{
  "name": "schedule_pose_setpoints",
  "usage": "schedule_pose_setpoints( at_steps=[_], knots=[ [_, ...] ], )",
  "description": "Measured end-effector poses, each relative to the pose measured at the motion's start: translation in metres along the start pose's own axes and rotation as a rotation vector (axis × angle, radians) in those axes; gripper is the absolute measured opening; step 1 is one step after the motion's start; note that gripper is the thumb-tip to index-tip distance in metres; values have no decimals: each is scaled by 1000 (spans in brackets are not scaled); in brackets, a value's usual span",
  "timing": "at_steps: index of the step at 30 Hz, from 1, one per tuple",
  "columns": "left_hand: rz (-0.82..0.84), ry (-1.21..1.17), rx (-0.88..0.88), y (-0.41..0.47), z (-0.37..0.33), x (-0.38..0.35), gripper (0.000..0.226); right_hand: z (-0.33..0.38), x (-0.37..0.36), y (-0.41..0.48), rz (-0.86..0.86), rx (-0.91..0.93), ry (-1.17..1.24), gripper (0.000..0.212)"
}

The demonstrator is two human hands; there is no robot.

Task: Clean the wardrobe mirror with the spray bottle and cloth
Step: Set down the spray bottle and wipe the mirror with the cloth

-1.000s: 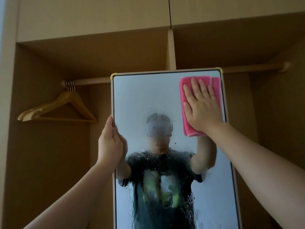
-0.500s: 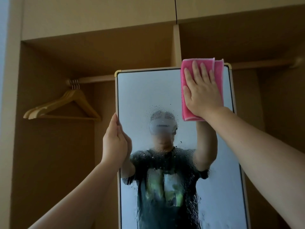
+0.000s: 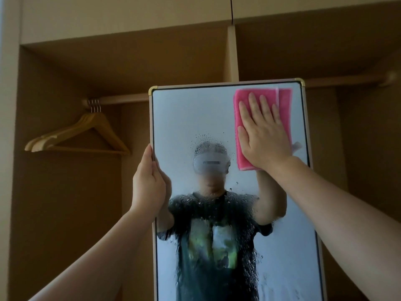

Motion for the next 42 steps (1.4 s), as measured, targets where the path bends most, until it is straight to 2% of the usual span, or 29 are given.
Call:
schedule_pose_setpoints(
  at_steps=[14,22,26,36,42],
  knots=[
    [4,12,3,2,10,-2,44,40,-18,-90,-10,18,89,57],
    [49,-46,55,1,1,-6,48,65,-31,-137,-4,93,122,59],
    [21,77,5,-2,-15,0,47,66,-32,-137,-5,97,113,59],
    [62,53,27,-2,-18,1,46,66,-26,-120,9,111,91,57],
    [62,75,-24,-4,-24,2,48,66,-17,-96,24,124,80,57]
  ],
)
Point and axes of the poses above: each hand's wrist, its own y-axis towards the middle knuckle, its own x-axis out of the back of the hand, z = x × y, the point moved 5 cm from there along y, towards the middle knuckle, and after that the axes turned 4 degrees about -y, right-handed, at the moved point
